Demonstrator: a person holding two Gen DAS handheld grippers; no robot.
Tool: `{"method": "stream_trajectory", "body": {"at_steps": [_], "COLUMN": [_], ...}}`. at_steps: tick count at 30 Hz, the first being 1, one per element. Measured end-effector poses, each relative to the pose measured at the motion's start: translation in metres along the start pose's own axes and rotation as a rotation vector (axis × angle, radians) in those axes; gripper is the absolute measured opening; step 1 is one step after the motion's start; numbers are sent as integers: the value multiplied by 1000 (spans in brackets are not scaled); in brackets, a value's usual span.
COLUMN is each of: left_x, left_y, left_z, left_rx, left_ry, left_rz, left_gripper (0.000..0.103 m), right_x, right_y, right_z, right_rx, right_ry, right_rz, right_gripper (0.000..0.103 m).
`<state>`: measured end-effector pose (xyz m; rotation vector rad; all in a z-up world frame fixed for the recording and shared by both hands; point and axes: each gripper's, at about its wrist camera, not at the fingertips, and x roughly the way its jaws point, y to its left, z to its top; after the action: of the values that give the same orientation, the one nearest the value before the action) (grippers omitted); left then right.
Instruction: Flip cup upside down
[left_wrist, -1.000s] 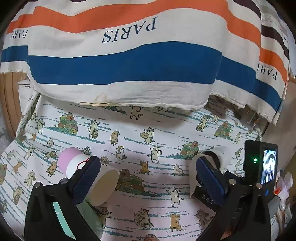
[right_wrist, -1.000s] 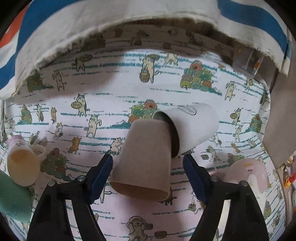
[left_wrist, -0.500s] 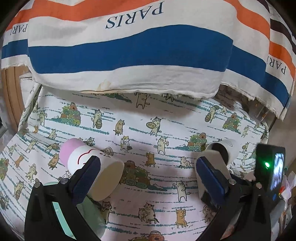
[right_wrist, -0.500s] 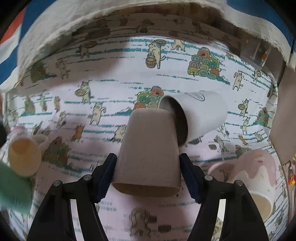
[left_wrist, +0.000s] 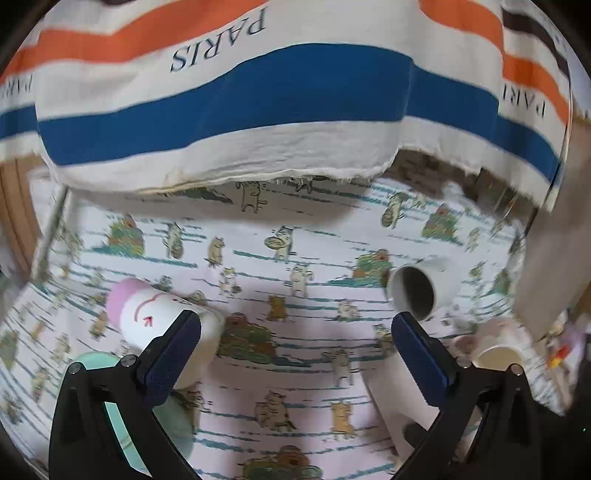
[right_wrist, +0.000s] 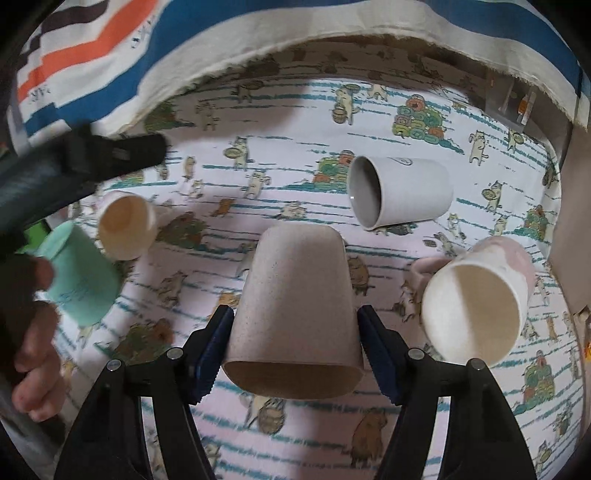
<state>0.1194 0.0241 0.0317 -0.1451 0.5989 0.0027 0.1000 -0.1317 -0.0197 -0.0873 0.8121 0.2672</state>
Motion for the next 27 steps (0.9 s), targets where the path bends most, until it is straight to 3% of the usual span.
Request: {"method": "stream_trajectory", "body": {"at_steps": [6, 10, 13, 19, 23, 27], "left_x": [1, -2, 0, 6, 7, 6], "left_y": [2, 0, -5, -3, -4, -20], "left_z": [0, -1, -4, -5, -6, -10], "left_rx": [-23, -20, -6, -18, -48, 5], "left_ry": [24, 21, 31, 51, 104, 113], "left_rz": [-29, -32, -35, -26, -139, -161], "left_gripper": [103, 103, 103, 103, 103, 103], "right_x": [-1, -7, -21, -42, -51, -53], "right_y": [12, 9, -1, -30, -54, -77], "right_z": [-5, -3, 4, 19, 18, 12], "right_rx": [-17, -31, -26, -21, -40, -10], "right_ry": [19, -22, -119, -215, -281, -317], "right_rz": [65, 94, 67, -28, -98, -113], "right_gripper": [70, 72, 81, 81, 81, 81]}}
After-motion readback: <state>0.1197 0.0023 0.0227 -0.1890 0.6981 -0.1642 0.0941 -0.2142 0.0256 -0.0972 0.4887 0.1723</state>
